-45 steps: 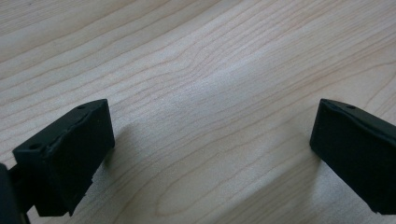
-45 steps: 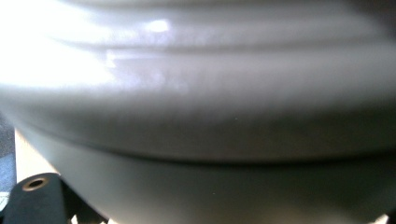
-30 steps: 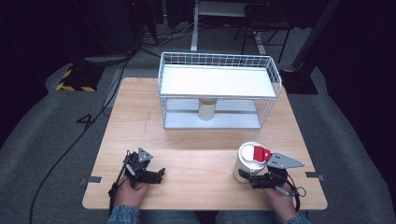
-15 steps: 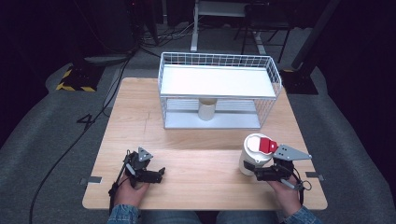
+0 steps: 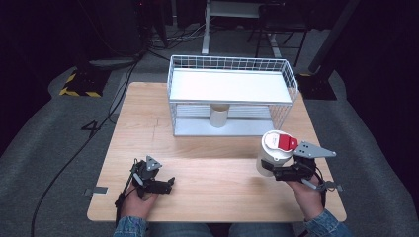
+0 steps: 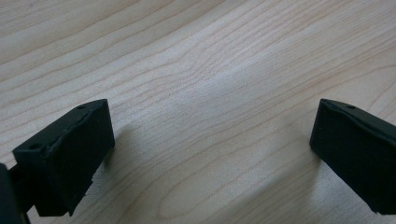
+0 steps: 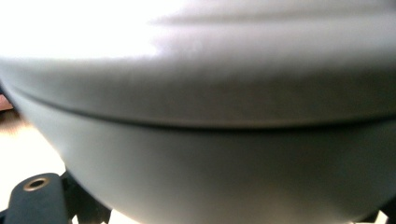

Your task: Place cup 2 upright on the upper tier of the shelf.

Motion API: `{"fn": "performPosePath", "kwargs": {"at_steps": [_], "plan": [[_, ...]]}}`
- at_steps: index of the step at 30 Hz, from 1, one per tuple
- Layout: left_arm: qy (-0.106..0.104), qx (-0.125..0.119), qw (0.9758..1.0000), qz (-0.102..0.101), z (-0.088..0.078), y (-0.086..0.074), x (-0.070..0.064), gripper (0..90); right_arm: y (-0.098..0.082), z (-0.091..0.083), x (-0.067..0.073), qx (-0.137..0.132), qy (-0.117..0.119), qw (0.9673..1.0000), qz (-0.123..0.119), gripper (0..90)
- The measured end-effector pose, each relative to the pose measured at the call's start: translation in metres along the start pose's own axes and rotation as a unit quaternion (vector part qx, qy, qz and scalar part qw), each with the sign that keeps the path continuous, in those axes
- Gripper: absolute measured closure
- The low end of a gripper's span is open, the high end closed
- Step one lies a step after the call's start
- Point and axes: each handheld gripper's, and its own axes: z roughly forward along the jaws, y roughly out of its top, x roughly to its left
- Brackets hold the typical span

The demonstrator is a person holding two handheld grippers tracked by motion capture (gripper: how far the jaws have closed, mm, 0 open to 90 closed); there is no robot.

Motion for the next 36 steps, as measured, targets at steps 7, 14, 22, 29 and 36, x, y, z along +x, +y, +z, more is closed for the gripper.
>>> {"fn": "performPosePath", "kwargs": {"at_steps": [7,14,22,29,36], "plan": [[0.000,0.000,1.0000,0.001,0.000,0.000,0.000,0.5,0.018,-0.002,-0.006,0.003,-0.004,1.0000,0.002,13.2],[-0.001,0.000,1.0000,0.001,0.000,0.001,0.001,0.4,0.037,-0.002,-0.010,0.004,-0.006,0.9999,-0.007,13.3],[0.000,0.000,1.0000,0.002,0.001,0.001,0.002,0.4,0.059,-0.004,-0.016,-0.001,-0.006,1.0000,-0.002,13.3],[0.000,0.000,1.0000,0.001,0.002,0.002,0.002,0.3,0.077,-0.003,-0.022,-0.005,-0.007,1.0000,0.000,13.2],[0.000,0.001,1.0000,0.001,0.002,0.002,0.003,0.4,0.094,-0.002,-0.026,-0.009,-0.008,0.9999,0.000,13.3]]}}
